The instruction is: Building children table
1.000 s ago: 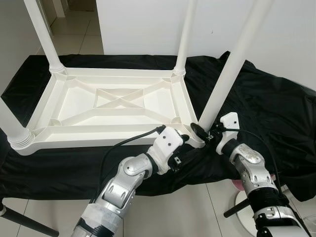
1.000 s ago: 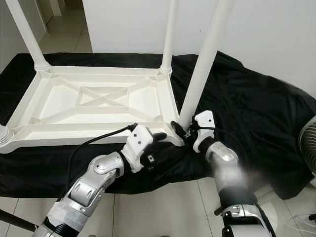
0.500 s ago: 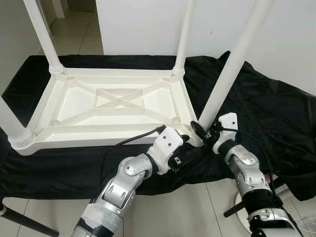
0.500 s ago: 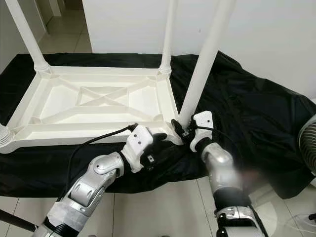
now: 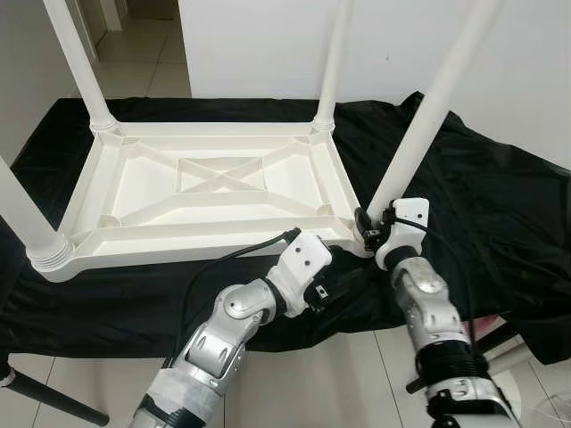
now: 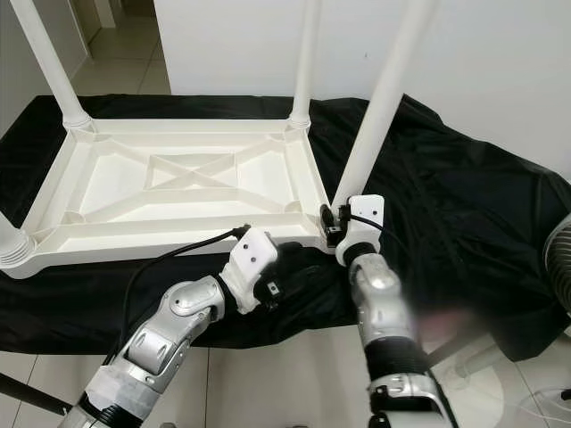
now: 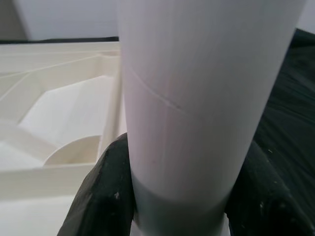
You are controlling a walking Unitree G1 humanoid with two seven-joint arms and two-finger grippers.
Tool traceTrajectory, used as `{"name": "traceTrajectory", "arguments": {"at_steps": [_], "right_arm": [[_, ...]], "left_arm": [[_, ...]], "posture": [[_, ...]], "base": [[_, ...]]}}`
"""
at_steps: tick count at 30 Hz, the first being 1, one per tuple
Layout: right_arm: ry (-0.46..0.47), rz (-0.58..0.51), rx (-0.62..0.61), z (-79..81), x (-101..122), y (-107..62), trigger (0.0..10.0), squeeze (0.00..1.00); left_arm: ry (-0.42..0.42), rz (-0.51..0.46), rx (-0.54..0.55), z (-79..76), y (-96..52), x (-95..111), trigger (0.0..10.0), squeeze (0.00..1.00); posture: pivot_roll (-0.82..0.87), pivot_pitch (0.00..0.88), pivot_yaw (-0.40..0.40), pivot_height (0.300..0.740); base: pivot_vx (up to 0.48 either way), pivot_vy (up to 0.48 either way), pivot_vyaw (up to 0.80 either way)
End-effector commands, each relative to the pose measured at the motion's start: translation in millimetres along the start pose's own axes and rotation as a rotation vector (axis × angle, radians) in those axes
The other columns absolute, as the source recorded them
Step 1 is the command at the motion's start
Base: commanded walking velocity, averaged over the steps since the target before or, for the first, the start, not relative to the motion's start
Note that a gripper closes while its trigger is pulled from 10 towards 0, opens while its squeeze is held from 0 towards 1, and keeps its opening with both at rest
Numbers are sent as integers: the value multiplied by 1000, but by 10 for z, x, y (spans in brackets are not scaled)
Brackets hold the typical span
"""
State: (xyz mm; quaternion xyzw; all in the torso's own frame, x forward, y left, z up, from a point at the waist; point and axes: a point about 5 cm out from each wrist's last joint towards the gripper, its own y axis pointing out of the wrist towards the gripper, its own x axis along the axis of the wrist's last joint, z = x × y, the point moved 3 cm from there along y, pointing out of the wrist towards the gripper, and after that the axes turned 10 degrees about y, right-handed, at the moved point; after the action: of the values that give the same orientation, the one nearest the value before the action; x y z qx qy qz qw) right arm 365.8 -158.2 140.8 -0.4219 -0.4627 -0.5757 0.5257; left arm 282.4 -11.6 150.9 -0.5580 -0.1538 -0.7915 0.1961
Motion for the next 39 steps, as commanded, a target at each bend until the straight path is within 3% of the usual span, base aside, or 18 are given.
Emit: {"name": "traceTrajectory", "arguments": {"at_steps": [1,3,5,6,9,25,26,37,38,39], "right_arm": [[-5,30,-83,-136,-79,-46,10000,0],[6,10,-194,-69,-102,-78,10000,0],[6,10,-194,-69,-102,-78,10000,0],[6,-10,-263,-63,-91,-96,10000,0],[14,-9,-319,-1,-93,-102,10000,0],[14,-36,-333,-130,-11,-113,10000,0],[13,-41,-329,-146,-1,-119,10000,1000],[-9,-23,-288,-198,-25,-136,10000,1000],[-12,-15,-248,-197,-40,-144,10000,180],[-12,-15,-248,-197,-40,-144,10000,180]], "left_arm": [[-3,4,-20,-50,4,-26,10000,0],[-5,2,-20,-56,11,-24,10000,0],[-5,2,-20,-56,11,-24,10000,0],[-6,0,-19,-59,15,-22,10000,0],[-10,-5,-20,-80,33,-15,10000,0],[-7,4,-8,-77,2,-50,10000,0],[-6,4,-7,-74,3,-50,10000,0],[4,9,-2,-72,-14,-66,10000,0],[8,16,0,-68,-34,-84,10000,0],[8,16,0,-68,-34,-84,10000,0]], "posture": [[-63,50,-37,740],[-64,49,-38,740],[-64,49,-38,740],[-64,49,-38,740],[-69,47,-49,740],[-67,40,-56,740],[-66,33,-57,740],[-71,29,-53,740],[-73,30,-52,740],[-73,30,-52,740]], "base": [[0,0,0],[0,0,0],[0,0,0],[0,0,0],[0,0,0],[0,0,0],[0,0,0],[0,0,0],[0,0,0],[0,0,0]]}}
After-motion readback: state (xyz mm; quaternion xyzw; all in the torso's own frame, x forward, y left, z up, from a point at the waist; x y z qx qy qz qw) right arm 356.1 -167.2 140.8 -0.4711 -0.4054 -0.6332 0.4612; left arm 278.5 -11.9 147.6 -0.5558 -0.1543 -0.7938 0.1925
